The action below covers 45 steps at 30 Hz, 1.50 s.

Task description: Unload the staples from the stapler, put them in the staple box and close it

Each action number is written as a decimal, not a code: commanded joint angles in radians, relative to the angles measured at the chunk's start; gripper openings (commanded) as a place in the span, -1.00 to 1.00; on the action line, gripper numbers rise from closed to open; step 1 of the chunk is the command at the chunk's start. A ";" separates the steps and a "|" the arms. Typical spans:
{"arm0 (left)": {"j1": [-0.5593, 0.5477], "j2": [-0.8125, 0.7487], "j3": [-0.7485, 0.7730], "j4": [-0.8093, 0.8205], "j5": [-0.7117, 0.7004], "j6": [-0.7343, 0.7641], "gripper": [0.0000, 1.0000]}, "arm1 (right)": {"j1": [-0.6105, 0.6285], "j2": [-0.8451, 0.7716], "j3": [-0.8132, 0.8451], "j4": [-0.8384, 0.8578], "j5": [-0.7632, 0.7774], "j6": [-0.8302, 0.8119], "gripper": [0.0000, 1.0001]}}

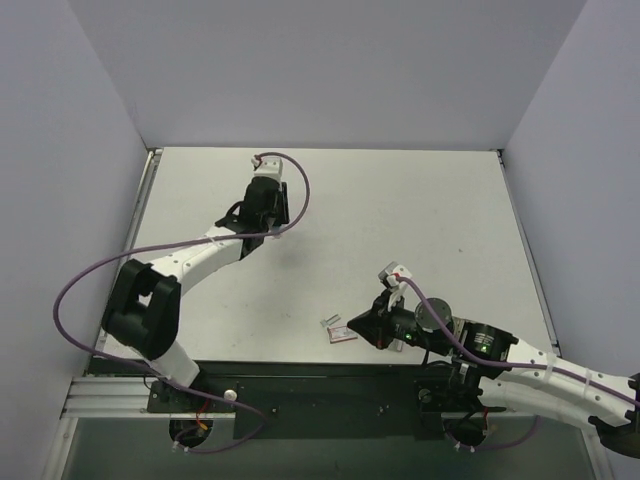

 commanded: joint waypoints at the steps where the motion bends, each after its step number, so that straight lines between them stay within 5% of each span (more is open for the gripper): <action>1: 0.036 0.117 0.125 0.054 0.011 0.040 -1.00 | 0.012 0.004 -0.011 0.068 -0.023 0.011 -1.00; 17: 0.148 0.527 0.521 -0.161 0.005 0.056 -1.00 | 0.016 -0.037 -0.050 0.077 -0.040 -0.001 -1.00; 28: 0.167 0.619 0.558 -0.192 0.019 0.082 -1.00 | 0.018 -0.031 -0.051 0.079 -0.037 -0.011 -1.00; 35: 0.167 0.617 0.512 -0.178 0.039 0.059 -0.08 | 0.018 -0.011 -0.044 0.079 -0.033 0.003 -0.87; 45: 0.165 0.541 0.492 -0.201 0.039 0.039 0.46 | 0.018 -0.010 0.007 0.008 0.007 0.006 -0.57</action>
